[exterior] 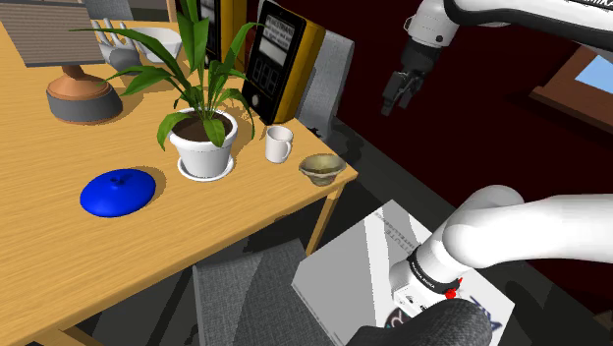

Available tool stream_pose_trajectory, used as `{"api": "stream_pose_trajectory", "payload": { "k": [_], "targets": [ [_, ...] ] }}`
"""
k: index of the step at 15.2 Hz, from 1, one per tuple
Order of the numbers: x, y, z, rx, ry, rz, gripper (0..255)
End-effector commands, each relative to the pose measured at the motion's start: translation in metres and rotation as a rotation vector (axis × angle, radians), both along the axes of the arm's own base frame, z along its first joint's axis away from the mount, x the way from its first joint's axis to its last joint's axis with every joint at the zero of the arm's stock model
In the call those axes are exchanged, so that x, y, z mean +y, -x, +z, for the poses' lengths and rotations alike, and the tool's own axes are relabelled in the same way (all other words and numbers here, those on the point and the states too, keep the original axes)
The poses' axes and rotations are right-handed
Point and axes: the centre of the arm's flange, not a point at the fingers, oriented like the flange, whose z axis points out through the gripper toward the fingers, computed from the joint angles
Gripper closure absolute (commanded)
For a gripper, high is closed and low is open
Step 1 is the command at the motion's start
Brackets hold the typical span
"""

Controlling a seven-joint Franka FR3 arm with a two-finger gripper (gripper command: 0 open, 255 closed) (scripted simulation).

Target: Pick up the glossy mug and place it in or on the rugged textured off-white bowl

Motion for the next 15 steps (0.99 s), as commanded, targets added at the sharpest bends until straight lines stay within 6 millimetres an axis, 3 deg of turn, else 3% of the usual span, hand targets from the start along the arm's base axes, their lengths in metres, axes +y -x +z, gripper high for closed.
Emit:
{"api": "stream_pose_trajectory", "payload": {
  "k": [1,15],
  "targets": [
    [0.000,0.000,0.000,0.000,0.000,0.000,0],
    [0.048,-0.141,-0.106,-0.005,-0.025,0.016,0]
  ]
}}
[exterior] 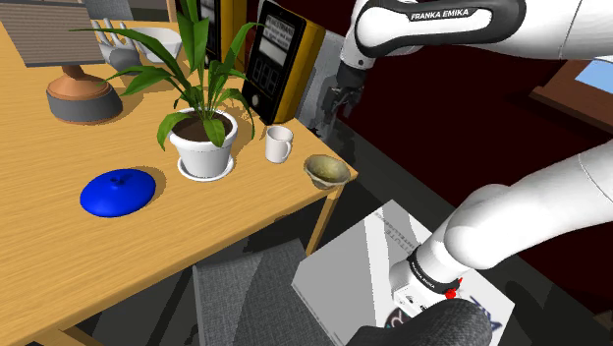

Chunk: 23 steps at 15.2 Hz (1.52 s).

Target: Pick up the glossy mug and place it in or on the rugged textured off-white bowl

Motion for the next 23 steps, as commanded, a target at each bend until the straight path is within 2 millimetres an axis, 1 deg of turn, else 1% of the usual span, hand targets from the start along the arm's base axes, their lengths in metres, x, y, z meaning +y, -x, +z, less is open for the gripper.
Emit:
{"api": "stream_pose_trajectory", "payload": {
  "k": [1,12,13,20,21,23],
  "targets": [
    [0.009,-0.022,-0.019,-0.001,-0.004,0.002,0],
    [0.050,-0.133,-0.101,-0.006,-0.024,0.015,0],
    [0.052,-0.137,-0.104,-0.006,-0.025,0.015,0],
    [0.054,-0.136,-0.141,-0.006,-0.025,0.015,0],
    [0.054,-0.136,-0.144,-0.006,-0.025,0.015,0],
    [0.054,-0.136,-0.144,-0.006,-0.025,0.015,0]
  ]
}}
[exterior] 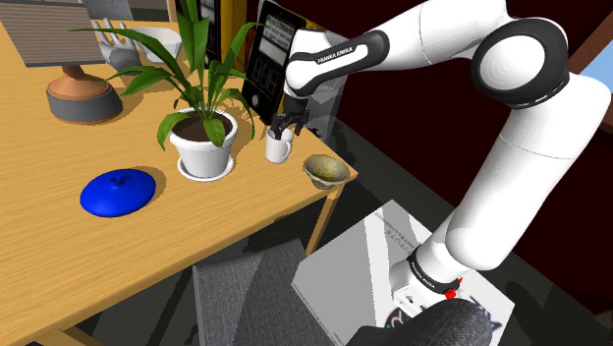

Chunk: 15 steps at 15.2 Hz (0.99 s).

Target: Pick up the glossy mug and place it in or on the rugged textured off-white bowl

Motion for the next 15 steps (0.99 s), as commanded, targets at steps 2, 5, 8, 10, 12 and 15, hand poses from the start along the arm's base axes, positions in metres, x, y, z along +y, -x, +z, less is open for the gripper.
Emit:
{"api": "stream_pose_trajectory", "payload": {
  "k": [2,5,8,10,12,15],
  "targets": [
    [0.0000,0.0002,-0.0010,0.000,0.000,0.000,0],
    [-0.0001,0.0002,-0.0010,0.000,0.000,0.000,0],
    [-0.0001,0.0002,-0.0010,0.000,0.000,0.000,255],
    [-0.0001,0.0002,-0.0010,0.000,0.000,0.000,255],
    [-0.0001,0.0002,-0.0010,0.000,0.000,0.000,255],
    [0.0000,0.0002,-0.0010,0.000,0.000,0.000,255]
  ]
}}
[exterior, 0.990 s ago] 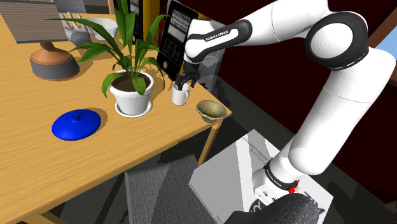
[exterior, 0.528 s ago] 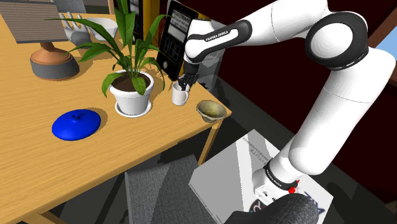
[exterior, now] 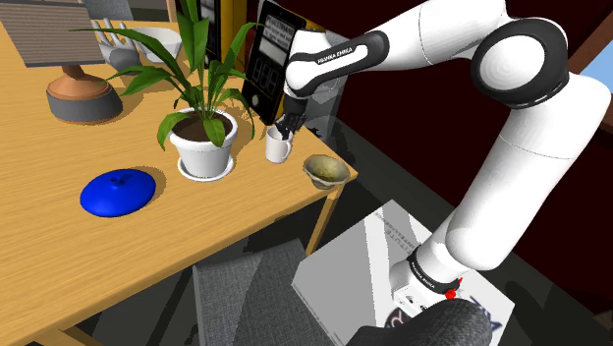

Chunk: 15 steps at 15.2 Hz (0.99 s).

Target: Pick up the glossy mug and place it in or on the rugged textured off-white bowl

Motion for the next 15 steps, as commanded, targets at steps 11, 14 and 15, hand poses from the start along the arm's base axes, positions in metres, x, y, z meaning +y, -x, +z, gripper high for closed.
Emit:
{"api": "stream_pose_trajectory", "payload": {
  "k": [11,14,15],
  "targets": [
    [0.000,0.000,0.058,0.000,0.000,0.000,255],
    [0.000,0.000,0.074,0.000,0.000,0.000,255],
    [0.000,0.000,0.079,0.000,0.000,0.000,255]
  ]
}}
